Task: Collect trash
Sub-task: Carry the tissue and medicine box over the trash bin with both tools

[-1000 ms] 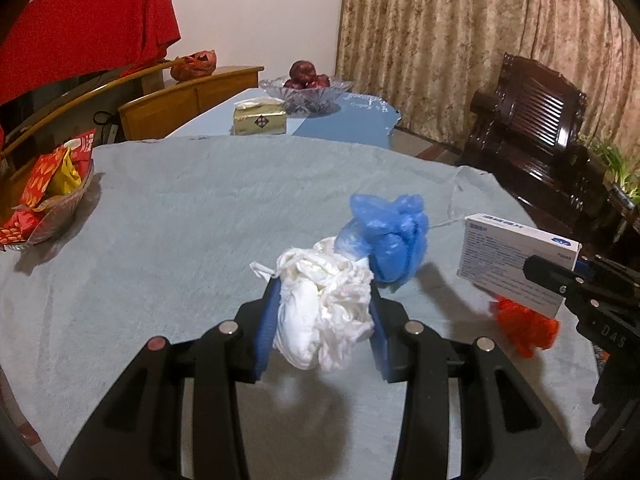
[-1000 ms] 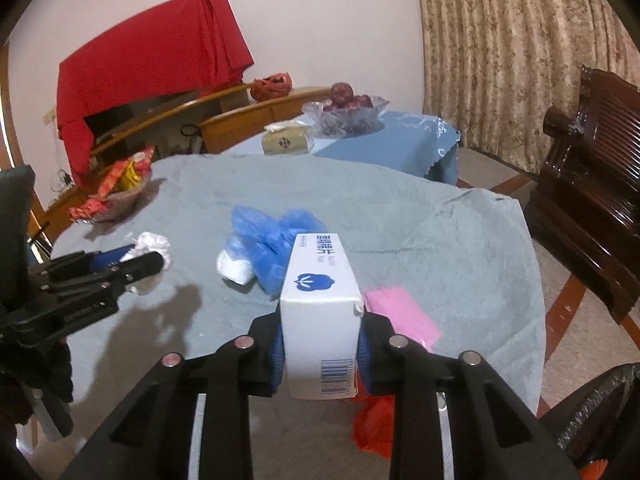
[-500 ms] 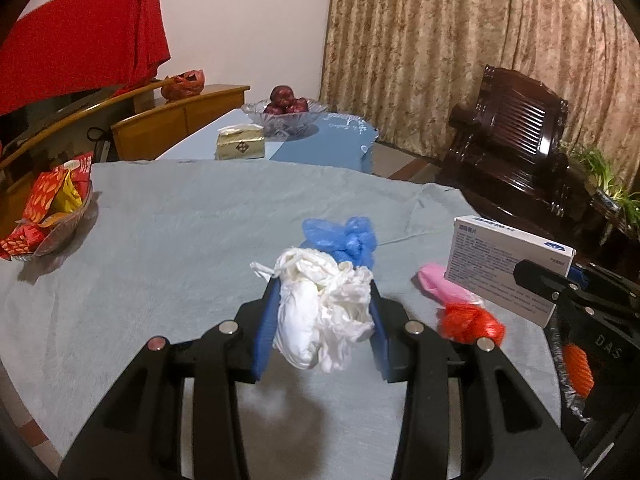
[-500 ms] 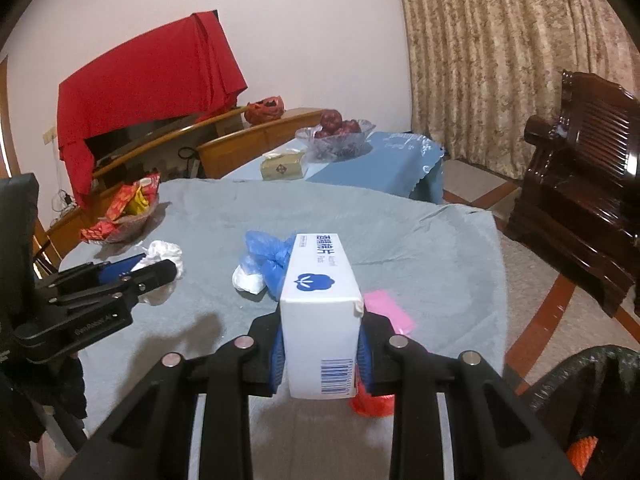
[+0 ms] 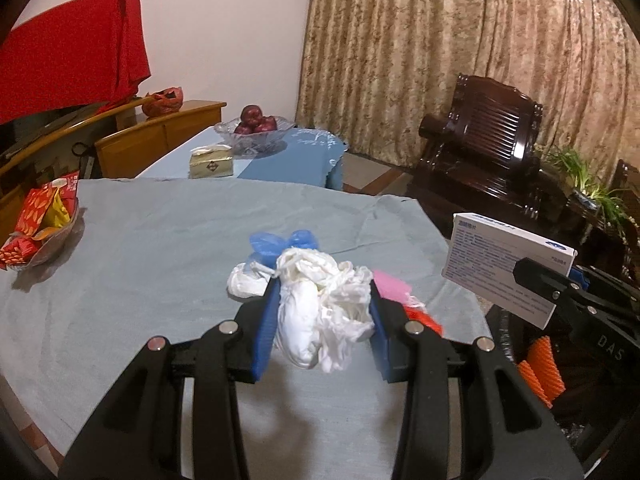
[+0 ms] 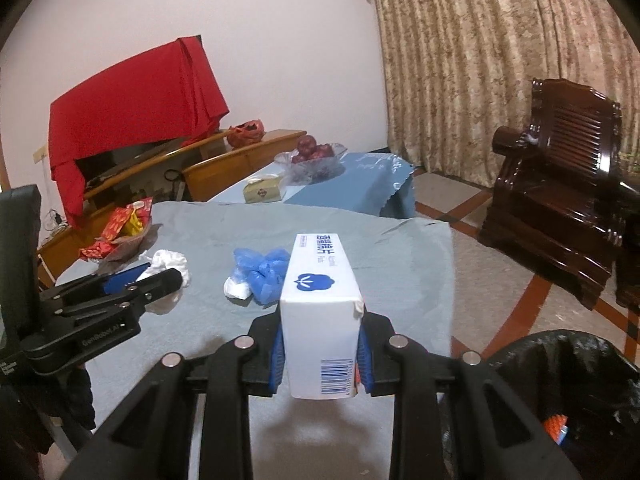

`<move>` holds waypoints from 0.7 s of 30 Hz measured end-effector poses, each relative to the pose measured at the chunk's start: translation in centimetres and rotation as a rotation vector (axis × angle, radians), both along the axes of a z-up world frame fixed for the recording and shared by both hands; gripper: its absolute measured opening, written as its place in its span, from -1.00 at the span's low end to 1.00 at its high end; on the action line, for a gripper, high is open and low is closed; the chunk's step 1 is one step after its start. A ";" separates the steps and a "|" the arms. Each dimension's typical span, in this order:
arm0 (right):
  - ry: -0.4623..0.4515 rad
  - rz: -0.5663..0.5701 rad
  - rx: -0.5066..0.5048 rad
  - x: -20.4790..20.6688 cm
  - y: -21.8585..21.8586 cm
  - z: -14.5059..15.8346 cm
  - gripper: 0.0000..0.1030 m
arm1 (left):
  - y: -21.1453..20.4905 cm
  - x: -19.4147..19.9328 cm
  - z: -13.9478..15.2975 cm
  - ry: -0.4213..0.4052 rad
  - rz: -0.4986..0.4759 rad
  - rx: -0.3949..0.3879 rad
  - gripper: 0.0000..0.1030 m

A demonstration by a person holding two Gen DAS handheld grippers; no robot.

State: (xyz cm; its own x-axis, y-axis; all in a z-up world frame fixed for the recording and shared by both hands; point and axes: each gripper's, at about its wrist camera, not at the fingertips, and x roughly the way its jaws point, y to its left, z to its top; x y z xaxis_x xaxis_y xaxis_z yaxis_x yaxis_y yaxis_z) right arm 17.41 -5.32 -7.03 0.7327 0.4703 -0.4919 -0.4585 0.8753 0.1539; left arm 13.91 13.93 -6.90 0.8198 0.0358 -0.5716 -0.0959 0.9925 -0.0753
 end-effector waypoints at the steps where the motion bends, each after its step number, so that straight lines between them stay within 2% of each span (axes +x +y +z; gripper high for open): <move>1: -0.002 -0.005 0.001 -0.2 -0.4 0.2 -0.44 | -0.4 -0.1 0.1 -0.002 -0.006 -0.001 -0.25; 21: -0.051 -0.113 0.003 -3.4 -6.2 2.2 -0.45 | -7.4 -1.3 2.0 -0.036 -0.118 -0.010 -0.25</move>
